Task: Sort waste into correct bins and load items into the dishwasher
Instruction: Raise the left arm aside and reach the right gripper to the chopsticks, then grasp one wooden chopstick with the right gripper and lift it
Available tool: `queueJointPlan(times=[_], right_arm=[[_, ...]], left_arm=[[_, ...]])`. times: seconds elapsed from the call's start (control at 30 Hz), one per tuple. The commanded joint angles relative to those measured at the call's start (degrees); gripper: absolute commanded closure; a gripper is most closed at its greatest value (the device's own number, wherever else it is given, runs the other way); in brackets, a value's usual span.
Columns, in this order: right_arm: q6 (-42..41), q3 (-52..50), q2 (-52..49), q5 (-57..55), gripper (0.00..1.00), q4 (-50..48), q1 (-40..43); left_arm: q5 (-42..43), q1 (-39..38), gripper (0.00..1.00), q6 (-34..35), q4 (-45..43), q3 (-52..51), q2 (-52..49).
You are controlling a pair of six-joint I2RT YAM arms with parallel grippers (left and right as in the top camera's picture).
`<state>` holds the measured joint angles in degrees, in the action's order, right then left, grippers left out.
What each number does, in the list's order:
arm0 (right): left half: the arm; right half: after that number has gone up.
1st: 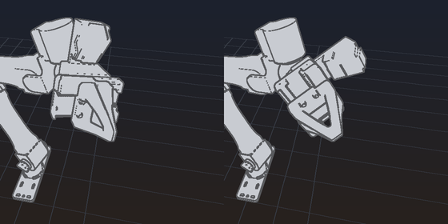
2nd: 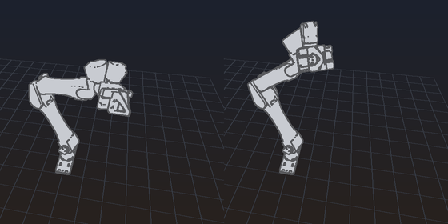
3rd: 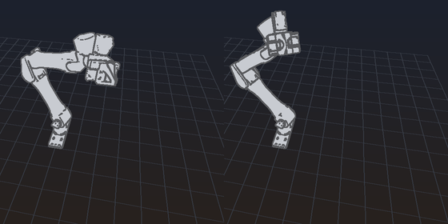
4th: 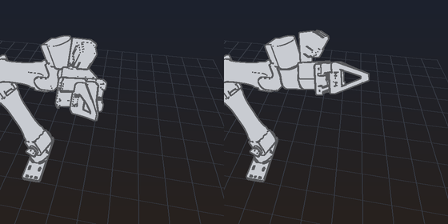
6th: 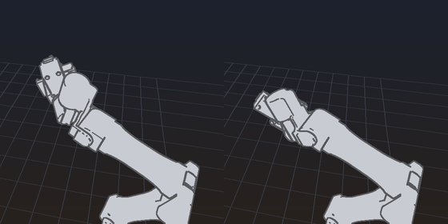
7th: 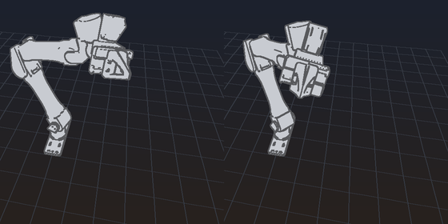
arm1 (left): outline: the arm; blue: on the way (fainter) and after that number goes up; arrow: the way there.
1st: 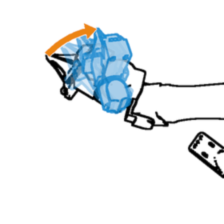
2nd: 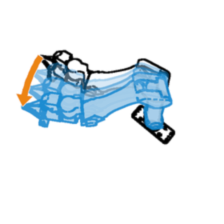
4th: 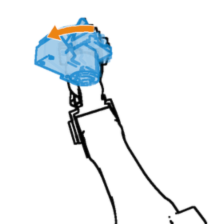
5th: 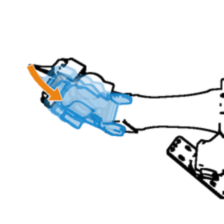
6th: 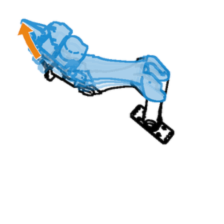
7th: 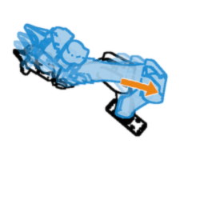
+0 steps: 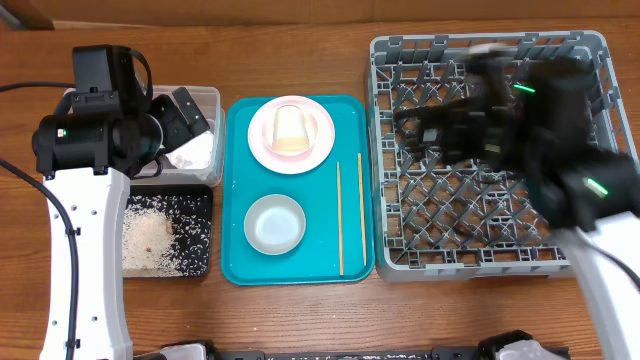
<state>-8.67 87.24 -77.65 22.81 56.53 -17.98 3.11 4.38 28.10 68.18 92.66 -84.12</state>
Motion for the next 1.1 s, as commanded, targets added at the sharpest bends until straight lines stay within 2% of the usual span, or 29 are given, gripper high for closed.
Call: queueJointPlan(times=[0.0, 0.1, 0.23, 0.33, 0.4, 0.47, 0.5, 0.57, 0.6, 0.7, 0.87, 1.07], right_arm=[[-0.6, 0.5, -9.5, 3.1, 0.00, 1.6, -8.0], [-1.1, 0.5, -16.9, 4.2, 0.00, 1.6, -12.9], [-13.2, 0.5, -24.9, 4.3, 0.00, 1.8, -15.7], [-13.9, 0.5, -28.0, 4.2, 0.03, 2.5, -16.5], [-13.9, 0.5, -29.0, 2.4, 0.39, 2.3, -16.6], [-13.9, 0.1, -29.2, -4.4, 0.64, 2.4, -16.8], [-13.9, -0.5, -29.2, -8.3, 0.69, 2.8, -17.2], [-14.1, -1.6, -29.2, -10.8, 0.71, 2.6, -18.2], [-14.1, -2.4, -29.2, -13.3, 0.83, 2.5, -19.3], [-14.4, -3.1, -29.2, -19.9, 0.87, 2.0, -22.1], [-24.8, -5.1, -29.2, -34.1, 0.87, 0.5, -27.7], [-29.4, -9.4, -29.2, -37.0, 0.86, -5.4, -28.9]], left_arm=[[0.9, 0.2, 0.00, -1.1, 1.0, 1.2, 0.5], [0.9, 0.2, 0.00, -1.1, 1.1, 1.2, 0.5], [0.9, 0.2, 0.00, -1.1, 1.9, 1.2, 0.5], [0.9, 0.2, 0.00, -1.1, 1.9, 1.2, 0.5], [0.9, 0.2, 0.00, -1.1, 2.1, 1.2, 0.5], [0.9, 0.1, 0.00, -1.1, 2.0, 1.2, 0.5], [0.9, 0.1, 0.00, -1.1, 2.1, 1.2, 0.5], [0.9, 0.1, 0.00, -1.1, 2.1, 1.2, 0.5], [0.9, 0.2, 0.00, -1.1, 2.1, 1.2, 0.5], [0.9, 0.1, 0.00, -1.1, 2.1, 1.2, 0.5], [1.0, 0.1, 0.00, -1.1, 2.1, 1.2, 0.5], [0.9, 0.1, 0.00, -1.1, 2.1, 1.2, 0.5]])
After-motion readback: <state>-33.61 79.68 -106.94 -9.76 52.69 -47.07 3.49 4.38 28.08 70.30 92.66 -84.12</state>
